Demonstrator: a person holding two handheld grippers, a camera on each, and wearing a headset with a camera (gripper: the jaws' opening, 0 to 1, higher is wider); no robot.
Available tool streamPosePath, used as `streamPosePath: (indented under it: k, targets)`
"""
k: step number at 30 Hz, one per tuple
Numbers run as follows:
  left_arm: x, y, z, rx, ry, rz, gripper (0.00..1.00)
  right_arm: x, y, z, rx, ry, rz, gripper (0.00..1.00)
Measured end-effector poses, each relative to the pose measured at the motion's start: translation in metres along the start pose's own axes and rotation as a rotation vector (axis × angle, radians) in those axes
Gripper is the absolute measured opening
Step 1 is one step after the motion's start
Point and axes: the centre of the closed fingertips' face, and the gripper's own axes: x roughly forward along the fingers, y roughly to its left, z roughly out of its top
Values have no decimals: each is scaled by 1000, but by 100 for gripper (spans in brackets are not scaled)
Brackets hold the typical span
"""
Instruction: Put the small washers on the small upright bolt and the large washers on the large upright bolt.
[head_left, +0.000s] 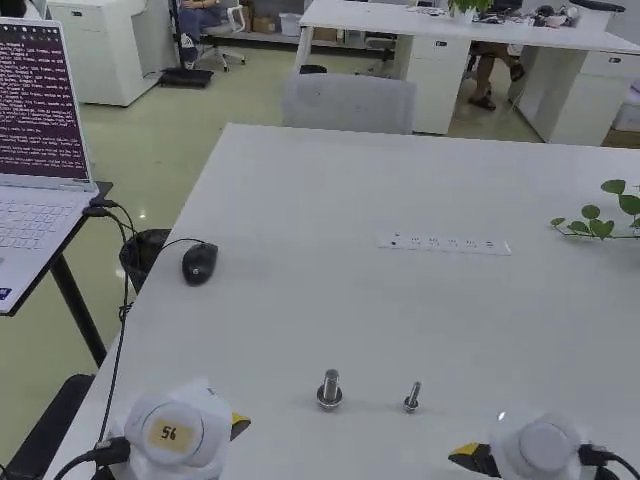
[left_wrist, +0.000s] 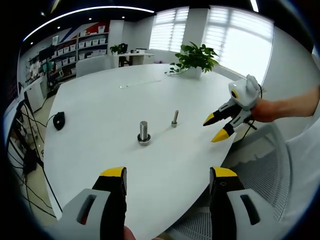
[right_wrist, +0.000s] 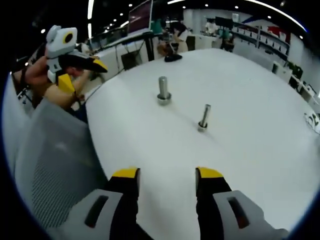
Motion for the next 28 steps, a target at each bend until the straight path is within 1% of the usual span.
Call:
streamPosePath:
  k: [2,3,6,8,10,13,17,22,28]
  targets:
    - [-1,0,1,0,-2,2,67,-9,-5,1,49,-37,-15,49]
    - [-1,0,1,-1,-2,2,67,-11,-7,1,61,-49,-20,50]
    - [-2,0,1,-1,-1,4,67,-20,-12,-3,84,-59,-35,52]
    - [-3,0,1,-2,-1,5,67,-22,-13,-5,93,-69,-40,54]
    - [-4,0,0,1,1,5,67,-22,-14,-6,94,-75,-41,56]
    - [-5,-1,-1,5,5,4,67,-23,-9,-5,87,-79,-37,58]
    - [-5,-1,-1,5,4,5,68,-19,-5,-9,93,-68,-35,59]
    - [-6,-1,1,2,-1,8,68,-18,-2,-4,119,-99,-35,60]
    - [-5,-1,0,1,-1,5,68,-19,-2,-3,125,-104,-37,61]
